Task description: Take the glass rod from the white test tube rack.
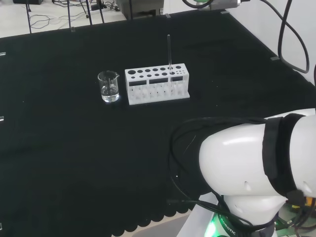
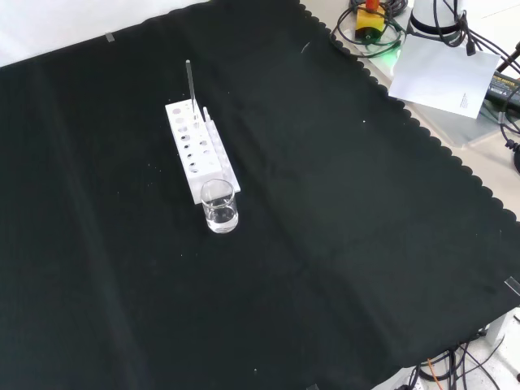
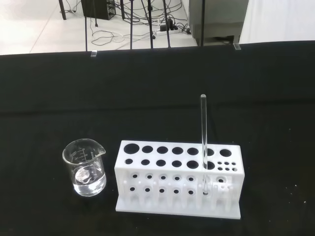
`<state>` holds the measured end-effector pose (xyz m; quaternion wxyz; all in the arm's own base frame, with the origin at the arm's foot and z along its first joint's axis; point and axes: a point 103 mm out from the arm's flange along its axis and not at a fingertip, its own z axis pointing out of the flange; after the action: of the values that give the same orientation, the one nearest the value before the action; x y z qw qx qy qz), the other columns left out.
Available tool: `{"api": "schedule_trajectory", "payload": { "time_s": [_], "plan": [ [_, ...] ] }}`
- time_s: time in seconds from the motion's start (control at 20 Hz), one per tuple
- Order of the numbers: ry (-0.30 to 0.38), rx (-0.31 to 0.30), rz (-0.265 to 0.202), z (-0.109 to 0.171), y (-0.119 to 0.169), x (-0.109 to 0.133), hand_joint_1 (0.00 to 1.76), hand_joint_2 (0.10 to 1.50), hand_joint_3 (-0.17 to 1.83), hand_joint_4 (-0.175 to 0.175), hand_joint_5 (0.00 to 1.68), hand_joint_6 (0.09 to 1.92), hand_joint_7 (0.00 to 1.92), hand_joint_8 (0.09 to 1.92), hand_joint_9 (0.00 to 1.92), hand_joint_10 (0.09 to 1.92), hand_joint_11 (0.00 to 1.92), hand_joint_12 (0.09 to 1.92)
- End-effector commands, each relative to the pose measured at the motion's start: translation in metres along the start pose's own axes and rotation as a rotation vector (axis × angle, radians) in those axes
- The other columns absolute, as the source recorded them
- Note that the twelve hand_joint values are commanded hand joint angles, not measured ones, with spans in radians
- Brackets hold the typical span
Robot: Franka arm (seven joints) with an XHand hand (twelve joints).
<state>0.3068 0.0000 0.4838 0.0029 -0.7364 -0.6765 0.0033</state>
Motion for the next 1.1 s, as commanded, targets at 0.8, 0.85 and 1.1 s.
{"api": "schedule_trajectory", "payload": {
  "time_s": [0.8, 0.85, 1.1],
  "plan": [
    [-0.007, 0.043, 0.02, 0.023, 0.034, -0.02, 0.65, 1.17, -0.17, -0.147, 0.0, 0.09, 0.0, 0.09, 0.0, 0.09, 0.0, 0.45],
    [-0.008, 0.049, 0.022, 0.026, 0.039, -0.022, 0.65, 1.17, -0.17, -0.146, 0.0, 0.09, 0.0, 0.09, 0.0, 0.09, 0.0, 0.51],
    [0.014, 0.068, 0.035, 0.039, 0.066, -0.035, 0.64, 1.17, -0.17, -0.142, 0.0, 0.09, 0.0, 0.09, 0.0, 0.17, 0.0, 0.71]
  ]
}}
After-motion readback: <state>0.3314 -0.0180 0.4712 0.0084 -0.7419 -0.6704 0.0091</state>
